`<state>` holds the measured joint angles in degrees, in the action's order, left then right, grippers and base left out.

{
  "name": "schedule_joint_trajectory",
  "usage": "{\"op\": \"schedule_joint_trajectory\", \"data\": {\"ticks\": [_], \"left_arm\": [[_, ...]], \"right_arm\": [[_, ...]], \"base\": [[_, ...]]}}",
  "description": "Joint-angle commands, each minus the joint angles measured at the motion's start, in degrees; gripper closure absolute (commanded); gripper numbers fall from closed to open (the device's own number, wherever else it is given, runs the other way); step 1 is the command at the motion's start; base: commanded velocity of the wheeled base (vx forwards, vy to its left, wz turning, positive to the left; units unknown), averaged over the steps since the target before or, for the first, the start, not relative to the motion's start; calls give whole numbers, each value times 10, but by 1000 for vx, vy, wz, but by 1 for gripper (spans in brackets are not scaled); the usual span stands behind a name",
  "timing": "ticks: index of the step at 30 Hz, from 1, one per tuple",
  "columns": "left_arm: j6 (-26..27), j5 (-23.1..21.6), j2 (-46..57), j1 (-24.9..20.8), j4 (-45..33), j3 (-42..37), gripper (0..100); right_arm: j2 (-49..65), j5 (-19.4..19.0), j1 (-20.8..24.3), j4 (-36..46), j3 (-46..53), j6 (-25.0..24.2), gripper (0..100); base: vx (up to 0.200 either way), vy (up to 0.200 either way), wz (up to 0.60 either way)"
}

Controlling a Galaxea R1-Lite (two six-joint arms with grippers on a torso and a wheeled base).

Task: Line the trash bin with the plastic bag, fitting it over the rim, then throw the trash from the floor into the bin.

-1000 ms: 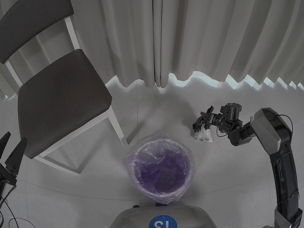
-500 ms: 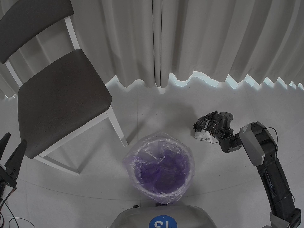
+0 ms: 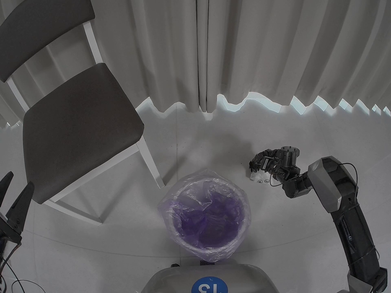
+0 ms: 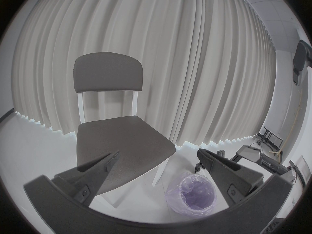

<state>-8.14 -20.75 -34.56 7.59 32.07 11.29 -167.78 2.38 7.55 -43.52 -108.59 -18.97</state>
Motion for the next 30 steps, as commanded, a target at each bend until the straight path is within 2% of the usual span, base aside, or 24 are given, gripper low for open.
{"op": "schedule_joint_trajectory", "data": {"ticks": [1,9,17,30], "left_arm": [[0,-5,0,1,6,-1,0],[0,-14,5,5,7,-1,0],[0,-14,5,5,7,-1,0],[1,-34,-3,6,8,5,0]], "right_arm": [[69,-2,1,10,40,-27,100],[190,-18,1,-11,118,-78,100],[286,-21,6,-52,186,-92,100],[498,-23,84,-180,374,-95,100]], "base": [[0,0,0],[0,0,0],[0,0,0],[0,0,0]]}}
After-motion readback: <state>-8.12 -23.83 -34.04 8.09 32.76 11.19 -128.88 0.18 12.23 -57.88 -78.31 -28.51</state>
